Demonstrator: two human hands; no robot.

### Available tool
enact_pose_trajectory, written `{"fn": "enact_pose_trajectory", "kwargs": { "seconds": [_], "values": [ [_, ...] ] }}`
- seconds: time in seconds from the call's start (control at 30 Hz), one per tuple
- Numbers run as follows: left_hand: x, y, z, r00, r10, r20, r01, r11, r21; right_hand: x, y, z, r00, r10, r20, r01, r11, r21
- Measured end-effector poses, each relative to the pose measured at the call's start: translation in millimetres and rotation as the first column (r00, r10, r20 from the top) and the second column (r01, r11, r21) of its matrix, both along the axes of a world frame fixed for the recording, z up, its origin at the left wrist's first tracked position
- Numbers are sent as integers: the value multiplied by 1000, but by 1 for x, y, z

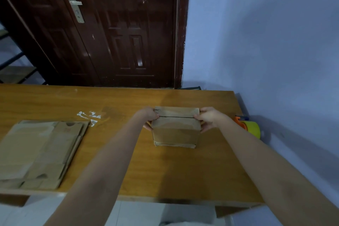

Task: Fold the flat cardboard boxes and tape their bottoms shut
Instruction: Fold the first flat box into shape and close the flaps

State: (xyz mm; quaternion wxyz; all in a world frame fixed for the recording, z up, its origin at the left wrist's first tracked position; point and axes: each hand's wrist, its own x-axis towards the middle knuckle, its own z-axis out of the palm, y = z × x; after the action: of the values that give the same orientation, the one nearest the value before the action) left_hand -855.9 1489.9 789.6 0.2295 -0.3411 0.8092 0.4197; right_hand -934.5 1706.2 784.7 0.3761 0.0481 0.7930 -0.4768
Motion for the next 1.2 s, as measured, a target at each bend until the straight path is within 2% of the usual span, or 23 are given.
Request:
{"fn": "enact_pose_trajectory", "kwargs": {
  "seconds": [0.2,0.33,0.5,0.57,0.63,0.77,0.9,1.0,1.1,1.2],
  "values": [
    [10,-2,-8,988,-47,-145,43,999,-33,6,6,-12,970,73,-233,-63,997,52],
    [18,-4,-17,972,-100,-213,86,994,-74,10,7,-12,851,178,-494,-149,984,97],
    [32,-5,-33,922,-16,-388,-16,997,-80,20,10,-14,786,117,-607,-112,993,47],
    [35,0,-39,910,26,-414,-63,995,-74,29,11,-21,769,117,-629,-85,993,80],
    [35,6,-41,914,50,-403,-89,993,-78,35,12,-30,767,131,-629,-69,990,122],
    [25,14,-33,943,13,-334,-95,968,-231,38,11,-32,777,117,-618,-44,990,132],
    [17,18,-29,955,49,-292,-126,960,-249,32,2,-26,767,172,-619,5,962,274],
    [13,21,-26,959,69,-273,-148,949,-279,25,-9,-19,816,186,-547,14,940,341],
    [11,22,-28,962,92,-258,-161,952,-259,20,-16,-10,912,60,-405,49,966,254],
    [11,21,-29,964,98,-248,-151,967,-203,17,-20,-2,962,-96,-256,138,978,155]
  ]
}}
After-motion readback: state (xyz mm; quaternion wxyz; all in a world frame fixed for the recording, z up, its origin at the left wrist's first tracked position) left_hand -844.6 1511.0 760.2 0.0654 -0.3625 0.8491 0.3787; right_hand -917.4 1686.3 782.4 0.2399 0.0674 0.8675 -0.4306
